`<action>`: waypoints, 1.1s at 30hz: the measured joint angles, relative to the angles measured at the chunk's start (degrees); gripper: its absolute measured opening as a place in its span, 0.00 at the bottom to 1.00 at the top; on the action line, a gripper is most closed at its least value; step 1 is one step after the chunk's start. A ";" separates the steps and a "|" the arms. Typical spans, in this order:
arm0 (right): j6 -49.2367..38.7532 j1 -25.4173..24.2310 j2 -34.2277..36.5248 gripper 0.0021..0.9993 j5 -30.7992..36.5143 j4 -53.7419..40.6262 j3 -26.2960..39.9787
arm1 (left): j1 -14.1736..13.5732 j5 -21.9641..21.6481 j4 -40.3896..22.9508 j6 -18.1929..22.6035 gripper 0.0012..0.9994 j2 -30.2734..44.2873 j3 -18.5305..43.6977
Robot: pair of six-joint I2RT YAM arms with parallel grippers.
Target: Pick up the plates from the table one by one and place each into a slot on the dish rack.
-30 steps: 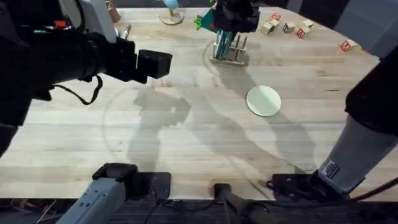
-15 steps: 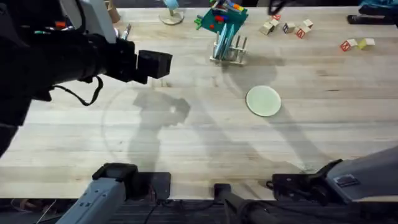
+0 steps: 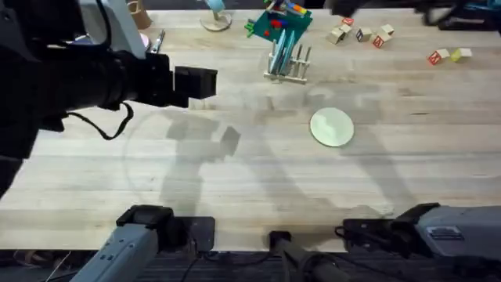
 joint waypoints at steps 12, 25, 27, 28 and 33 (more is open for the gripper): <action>-7.35 -18.31 -2.14 0.99 -14.12 -5.51 -1.87 | -4.40 0.00 0.07 -5.18 1.00 0.00 0.00; -14.96 -27.22 -9.55 0.99 -24.14 -0.16 -18.29 | -7.94 -1.02 1.12 -8.70 1.00 1.14 0.00; -16.65 -28.88 -11.52 0.99 -26.27 0.09 -20.66 | -8.56 -1.31 1.16 -9.52 1.00 2.41 0.00; -17.31 -29.58 -12.28 0.99 -27.08 0.08 -21.50 | -8.82 -1.39 1.21 -9.89 1.00 2.92 0.00; -20.47 -32.72 -14.56 0.99 -30.36 -1.30 -23.00 | -11.29 -2.19 3.42 -11.85 1.00 5.51 0.00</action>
